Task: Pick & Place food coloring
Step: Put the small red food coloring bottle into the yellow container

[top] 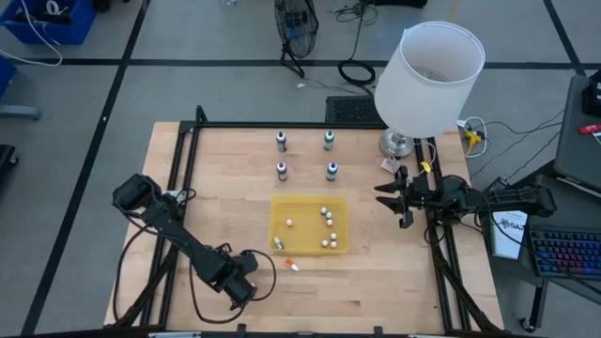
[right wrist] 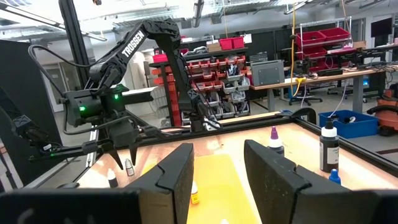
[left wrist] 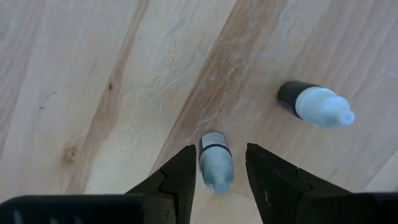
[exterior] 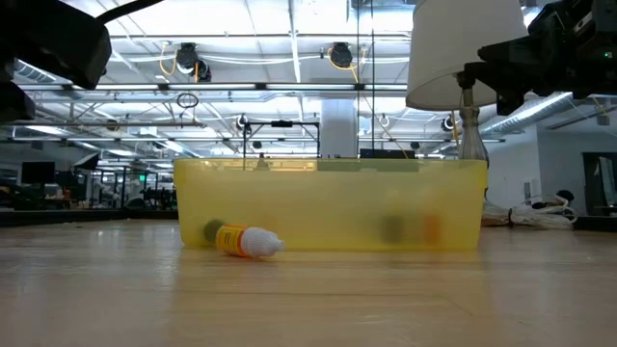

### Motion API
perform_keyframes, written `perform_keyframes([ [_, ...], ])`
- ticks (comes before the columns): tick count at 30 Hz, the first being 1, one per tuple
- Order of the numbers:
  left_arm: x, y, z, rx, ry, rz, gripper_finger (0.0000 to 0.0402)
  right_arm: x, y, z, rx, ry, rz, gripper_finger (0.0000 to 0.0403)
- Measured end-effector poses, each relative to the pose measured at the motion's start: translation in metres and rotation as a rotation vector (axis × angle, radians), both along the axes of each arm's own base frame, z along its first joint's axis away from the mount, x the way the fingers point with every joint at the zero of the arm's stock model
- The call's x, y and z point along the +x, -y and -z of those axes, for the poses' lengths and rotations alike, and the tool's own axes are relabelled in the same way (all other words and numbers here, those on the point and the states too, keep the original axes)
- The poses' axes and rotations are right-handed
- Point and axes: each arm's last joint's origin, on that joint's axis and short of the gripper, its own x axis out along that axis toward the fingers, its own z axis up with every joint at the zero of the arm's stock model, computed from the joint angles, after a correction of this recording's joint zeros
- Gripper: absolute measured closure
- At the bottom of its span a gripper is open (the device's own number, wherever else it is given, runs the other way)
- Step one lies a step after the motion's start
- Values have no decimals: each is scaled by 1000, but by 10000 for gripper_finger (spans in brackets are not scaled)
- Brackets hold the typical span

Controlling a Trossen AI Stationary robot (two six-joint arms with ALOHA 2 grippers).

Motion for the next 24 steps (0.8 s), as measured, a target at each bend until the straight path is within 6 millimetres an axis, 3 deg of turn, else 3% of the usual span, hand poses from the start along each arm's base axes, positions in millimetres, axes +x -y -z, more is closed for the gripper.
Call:
perform_keyframes([
  [9,-6,-4,13,-7,-32,-13,257,0,0,0,0,0,0,273],
  [24,-6,-4,13,-13,-26,26,265,0,0,0,0,0,0,273],
])
